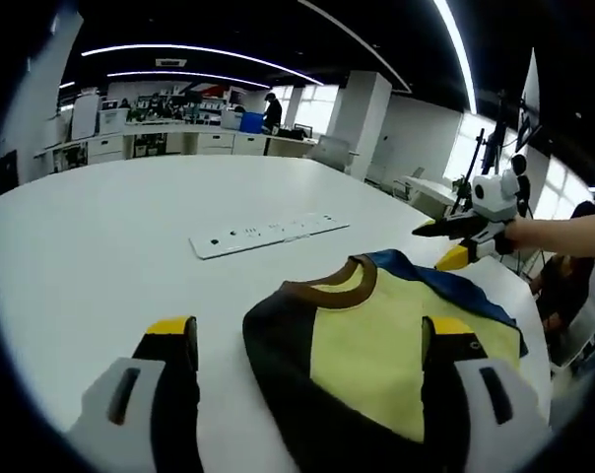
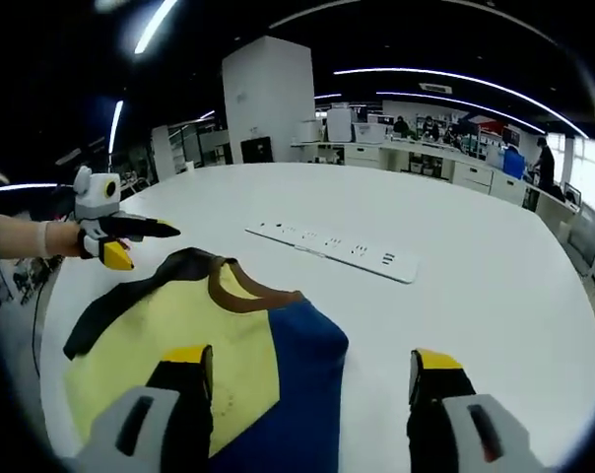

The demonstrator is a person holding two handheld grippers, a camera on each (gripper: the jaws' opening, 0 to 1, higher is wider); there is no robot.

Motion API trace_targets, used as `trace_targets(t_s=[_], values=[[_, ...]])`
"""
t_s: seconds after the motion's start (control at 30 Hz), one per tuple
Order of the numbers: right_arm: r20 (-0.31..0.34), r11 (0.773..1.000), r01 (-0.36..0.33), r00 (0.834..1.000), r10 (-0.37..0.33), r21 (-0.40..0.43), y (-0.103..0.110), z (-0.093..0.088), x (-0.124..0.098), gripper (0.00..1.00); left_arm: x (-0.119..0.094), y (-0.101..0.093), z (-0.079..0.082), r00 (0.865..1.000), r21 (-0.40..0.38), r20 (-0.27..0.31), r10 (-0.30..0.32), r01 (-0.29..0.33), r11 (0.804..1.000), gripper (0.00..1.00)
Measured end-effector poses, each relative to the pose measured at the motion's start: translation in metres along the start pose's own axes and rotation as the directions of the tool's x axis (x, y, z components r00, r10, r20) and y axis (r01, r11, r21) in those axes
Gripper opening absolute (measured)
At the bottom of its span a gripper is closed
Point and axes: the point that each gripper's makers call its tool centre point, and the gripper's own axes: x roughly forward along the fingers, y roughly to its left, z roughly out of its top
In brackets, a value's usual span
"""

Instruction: Fold the garment on the visible template until the final outline fits inside the template.

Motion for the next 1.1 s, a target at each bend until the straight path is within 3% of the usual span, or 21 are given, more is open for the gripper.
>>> trace_targets(t_s=[0.23, 0.63, 1.1], values=[[-0.02, 1.0, -0.011, 1.0, 0.01, -0.019, 0.01, -0.012, -0.025, 0.8, -0.019, -0.006, -0.001, 1.0, -0.015, 0.011, 0.0, 0.0, 1.0, 0.88], [-0.023, 1.0, -0.002, 1.0, 0.002, -0.003, 0.023, -0.039, -0.072, 0.77, -0.069, -0.031, -0.025, 1.0, -0.003, -0.014, 0.0, 0.0, 1.0, 0.85], [-0.02, 1.0, -0.015, 1.0, 0.016, 0.017, 0.043, -0.056, -0.099, 0.73, -0.106, -0.054, -0.035, 1.0, -0.034, 0.019, 0.016, -0.015, 0.999, 0.85]])
